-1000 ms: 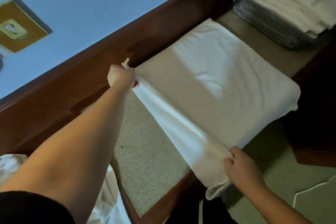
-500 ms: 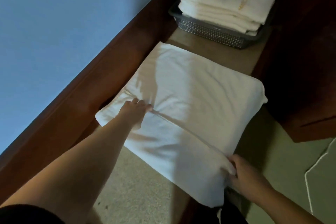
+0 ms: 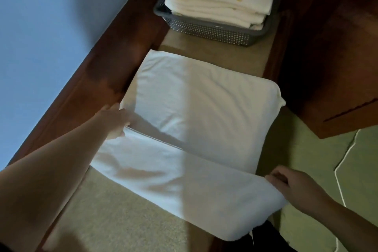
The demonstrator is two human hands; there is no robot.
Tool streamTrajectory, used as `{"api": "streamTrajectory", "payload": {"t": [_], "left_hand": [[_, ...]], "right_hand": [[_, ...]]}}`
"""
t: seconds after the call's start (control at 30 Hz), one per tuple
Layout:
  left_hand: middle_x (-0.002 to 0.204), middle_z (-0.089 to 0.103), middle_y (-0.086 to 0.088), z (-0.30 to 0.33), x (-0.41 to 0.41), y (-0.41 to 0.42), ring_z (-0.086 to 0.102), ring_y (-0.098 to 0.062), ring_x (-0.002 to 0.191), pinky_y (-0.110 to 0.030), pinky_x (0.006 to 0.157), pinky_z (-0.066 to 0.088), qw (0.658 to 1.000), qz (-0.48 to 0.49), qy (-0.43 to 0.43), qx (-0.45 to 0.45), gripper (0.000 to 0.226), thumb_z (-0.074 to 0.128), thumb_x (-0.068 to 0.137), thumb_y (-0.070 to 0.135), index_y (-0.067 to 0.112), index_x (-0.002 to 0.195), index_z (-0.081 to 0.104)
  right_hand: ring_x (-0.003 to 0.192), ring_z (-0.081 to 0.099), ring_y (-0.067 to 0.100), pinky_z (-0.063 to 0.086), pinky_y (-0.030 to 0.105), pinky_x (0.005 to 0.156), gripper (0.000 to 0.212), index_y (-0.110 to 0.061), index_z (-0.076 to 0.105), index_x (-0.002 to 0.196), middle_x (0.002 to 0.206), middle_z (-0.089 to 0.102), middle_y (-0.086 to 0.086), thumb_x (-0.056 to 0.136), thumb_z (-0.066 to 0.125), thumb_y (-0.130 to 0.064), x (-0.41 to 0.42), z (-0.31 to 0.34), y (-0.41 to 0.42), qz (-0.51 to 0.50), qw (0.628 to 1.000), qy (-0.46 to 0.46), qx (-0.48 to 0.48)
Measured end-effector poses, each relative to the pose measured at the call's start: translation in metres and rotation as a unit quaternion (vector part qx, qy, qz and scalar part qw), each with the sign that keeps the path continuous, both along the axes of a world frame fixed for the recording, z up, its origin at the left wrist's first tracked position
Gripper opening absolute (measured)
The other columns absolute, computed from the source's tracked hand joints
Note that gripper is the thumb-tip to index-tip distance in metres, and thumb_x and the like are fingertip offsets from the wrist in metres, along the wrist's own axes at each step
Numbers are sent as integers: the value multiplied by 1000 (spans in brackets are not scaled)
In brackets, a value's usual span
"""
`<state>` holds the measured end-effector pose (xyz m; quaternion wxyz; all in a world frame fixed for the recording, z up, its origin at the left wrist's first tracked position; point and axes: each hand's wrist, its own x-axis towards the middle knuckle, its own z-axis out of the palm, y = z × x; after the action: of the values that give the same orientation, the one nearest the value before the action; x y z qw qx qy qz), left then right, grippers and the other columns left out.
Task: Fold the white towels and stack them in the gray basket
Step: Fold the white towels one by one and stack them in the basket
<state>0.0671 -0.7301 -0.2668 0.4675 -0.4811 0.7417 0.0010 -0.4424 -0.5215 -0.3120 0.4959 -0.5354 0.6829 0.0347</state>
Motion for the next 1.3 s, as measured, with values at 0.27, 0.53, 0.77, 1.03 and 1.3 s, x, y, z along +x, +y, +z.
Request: {"api": "streamTrajectory", "payload": {"t": [0.27,0.53,0.77,1.03,1.3], "left_hand": [[130,56,5,36,23,-45,44,-21,127,-39,102,42,994,-76,15,-81,40,43,106,53,35,140,54],[133,47,-2,12,-9,-49,37,-27,127,-40,106,36,985,-31,-55,-160,35,50,101,35,27,131,65],[137,48,-2,16,-11,-52,36,-27,130,-38,104,37,978,2,-69,-196,33,51,99,28,25,125,71],[140,46,1,-11,-34,-34,37,-27,130,-44,103,34,987,69,68,-131,55,55,89,23,36,143,52],[127,54,6,-36,-87,-2,43,-24,123,-39,101,36,962,19,265,-58,37,56,96,31,28,133,56]], "right_hand": [[76,65,7,54,37,71,21,-33,73,83,85,68,-18,91,68,-51,-16,6,-23,-42,995,-29,-81],[76,61,7,53,38,66,47,-35,60,84,82,64,-12,89,35,-75,-20,-7,-45,-8,988,40,-150],[72,60,7,52,42,66,42,-35,56,81,78,62,-11,95,37,-70,-21,-15,-52,-5,973,65,-221],[95,50,15,47,40,76,14,-44,49,91,99,52,-15,101,57,-39,-13,-17,-54,46,973,128,-185],[124,52,19,52,45,100,42,-28,51,142,138,52,-8,103,58,-40,26,-20,-56,21,988,80,-131]]}}
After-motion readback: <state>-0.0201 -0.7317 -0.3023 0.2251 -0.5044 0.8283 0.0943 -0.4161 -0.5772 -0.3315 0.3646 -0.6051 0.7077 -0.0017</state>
